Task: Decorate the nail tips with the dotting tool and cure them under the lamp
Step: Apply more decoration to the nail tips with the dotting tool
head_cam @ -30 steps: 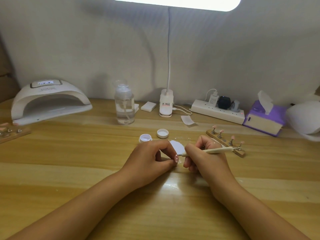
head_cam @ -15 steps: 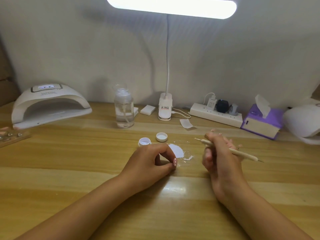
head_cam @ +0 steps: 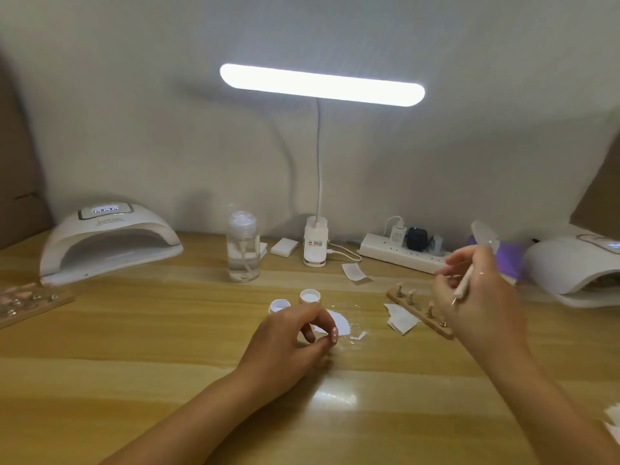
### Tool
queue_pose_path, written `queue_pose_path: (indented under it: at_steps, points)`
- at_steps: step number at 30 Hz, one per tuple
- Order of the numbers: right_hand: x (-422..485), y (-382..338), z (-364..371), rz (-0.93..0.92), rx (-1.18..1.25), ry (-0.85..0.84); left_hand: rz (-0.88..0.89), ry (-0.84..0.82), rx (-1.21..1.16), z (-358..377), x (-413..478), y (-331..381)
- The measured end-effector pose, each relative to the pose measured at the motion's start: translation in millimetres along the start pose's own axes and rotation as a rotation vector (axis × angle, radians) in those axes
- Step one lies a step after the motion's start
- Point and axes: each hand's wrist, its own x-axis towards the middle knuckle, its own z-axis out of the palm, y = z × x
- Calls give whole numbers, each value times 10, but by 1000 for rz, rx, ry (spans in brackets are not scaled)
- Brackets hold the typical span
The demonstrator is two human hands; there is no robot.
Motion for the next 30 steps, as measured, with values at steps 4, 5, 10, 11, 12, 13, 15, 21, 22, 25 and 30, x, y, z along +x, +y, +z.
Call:
queue_pose_path:
  at_steps: [4, 5, 10, 11, 12, 13, 15, 21, 22, 25, 30]
  points:
    - [-59, 269, -55, 298, -190, -171, -12, 16, -13, -8, 1, 20]
    - [-118, 338, -45, 326, -202, -191, -14, 22, -14, -8, 1, 28]
    - [-247, 529, -32, 374, -198, -252, -23, 31, -7, -2, 7, 37]
    - [-250, 529, -16, 372, -204, -267, -24, 30, -9, -3, 7, 34]
    - [-254, 525, 4, 360, -217, -283, -23, 30, -11, -2, 4, 31]
    - [-258, 519, 25, 340, -234, -299, -21, 33, -13, -1, 2, 26]
    - [-264, 520, 54, 291, -254, -319, -18, 39, -17, 4, 1, 19]
    - [-226, 575, 69, 257, -177, -286, -2, 42, -6, 7, 1, 11]
    - [-215, 581, 58, 269, -150, -261, 1, 43, -2, 6, 0, 13]
    - [-150, 595, -8, 293, -48, -169, 5, 48, 2, 6, -1, 17]
    - [-71, 518, -145, 265, 259, -218, 49, 91, 16, 13, -2, 35]
